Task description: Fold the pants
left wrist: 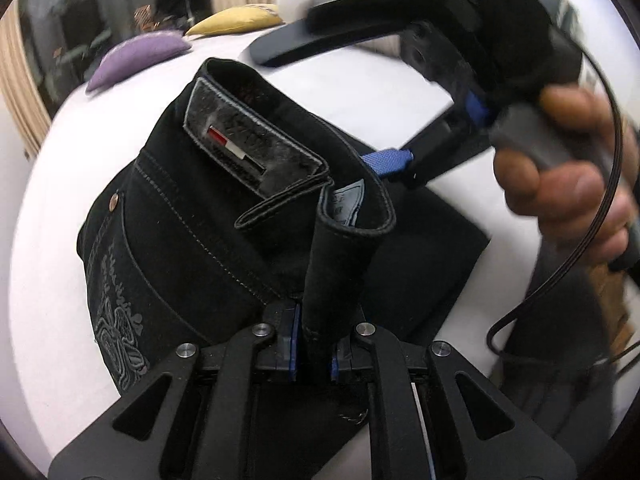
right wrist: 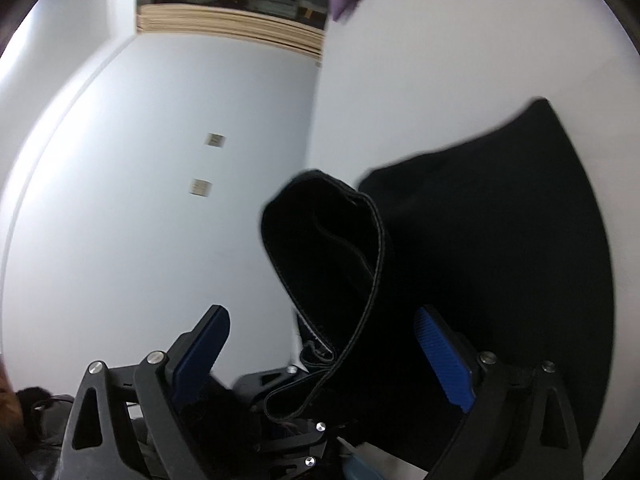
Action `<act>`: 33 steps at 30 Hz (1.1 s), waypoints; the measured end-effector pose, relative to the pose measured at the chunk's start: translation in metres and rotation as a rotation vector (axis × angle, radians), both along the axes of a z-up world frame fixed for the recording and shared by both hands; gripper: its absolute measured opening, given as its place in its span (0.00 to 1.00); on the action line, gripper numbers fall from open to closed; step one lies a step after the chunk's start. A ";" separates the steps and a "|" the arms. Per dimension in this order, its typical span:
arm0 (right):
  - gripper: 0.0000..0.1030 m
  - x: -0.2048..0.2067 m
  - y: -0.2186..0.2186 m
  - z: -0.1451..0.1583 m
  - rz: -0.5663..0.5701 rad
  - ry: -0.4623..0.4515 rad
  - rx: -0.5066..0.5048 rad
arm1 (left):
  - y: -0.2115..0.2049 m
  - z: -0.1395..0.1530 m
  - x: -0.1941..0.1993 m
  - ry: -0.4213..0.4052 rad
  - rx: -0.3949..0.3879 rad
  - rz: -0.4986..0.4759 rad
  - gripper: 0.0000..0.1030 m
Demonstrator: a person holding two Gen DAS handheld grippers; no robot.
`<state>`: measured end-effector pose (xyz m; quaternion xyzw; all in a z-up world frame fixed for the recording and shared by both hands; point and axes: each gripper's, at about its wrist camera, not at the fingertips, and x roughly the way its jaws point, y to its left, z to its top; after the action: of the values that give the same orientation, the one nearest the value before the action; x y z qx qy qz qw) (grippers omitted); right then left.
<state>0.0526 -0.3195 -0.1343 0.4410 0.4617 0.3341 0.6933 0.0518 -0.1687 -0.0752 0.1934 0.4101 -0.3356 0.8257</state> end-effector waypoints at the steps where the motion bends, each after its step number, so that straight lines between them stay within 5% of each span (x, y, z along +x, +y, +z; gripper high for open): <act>1: 0.93 0.001 0.003 -0.001 0.010 0.009 -0.032 | -0.006 -0.002 -0.003 -0.025 0.029 -0.015 0.09; 5: 0.83 0.008 0.011 -0.004 0.050 0.027 -0.109 | -0.035 -0.010 -0.024 -0.136 0.141 -0.087 0.09; 9: 0.38 0.019 0.016 -0.007 0.057 0.051 -0.219 | -0.040 -0.015 -0.042 -0.173 0.189 -0.123 0.09; 12: 0.24 0.018 0.015 -0.001 0.052 0.032 -0.271 | -0.048 -0.014 -0.047 -0.168 0.185 -0.135 0.09; 17: 0.20 0.019 0.004 0.009 0.055 0.000 -0.315 | -0.042 -0.011 -0.047 -0.196 0.189 -0.181 0.09; 33: 0.18 0.023 -0.020 -0.029 -0.058 0.067 -0.196 | -0.089 -0.036 -0.073 -0.230 0.236 -0.347 0.09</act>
<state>0.0758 -0.3395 -0.1631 0.3952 0.5022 0.2523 0.7266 -0.0211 -0.2574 -0.1116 0.3930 0.3101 -0.3978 0.7689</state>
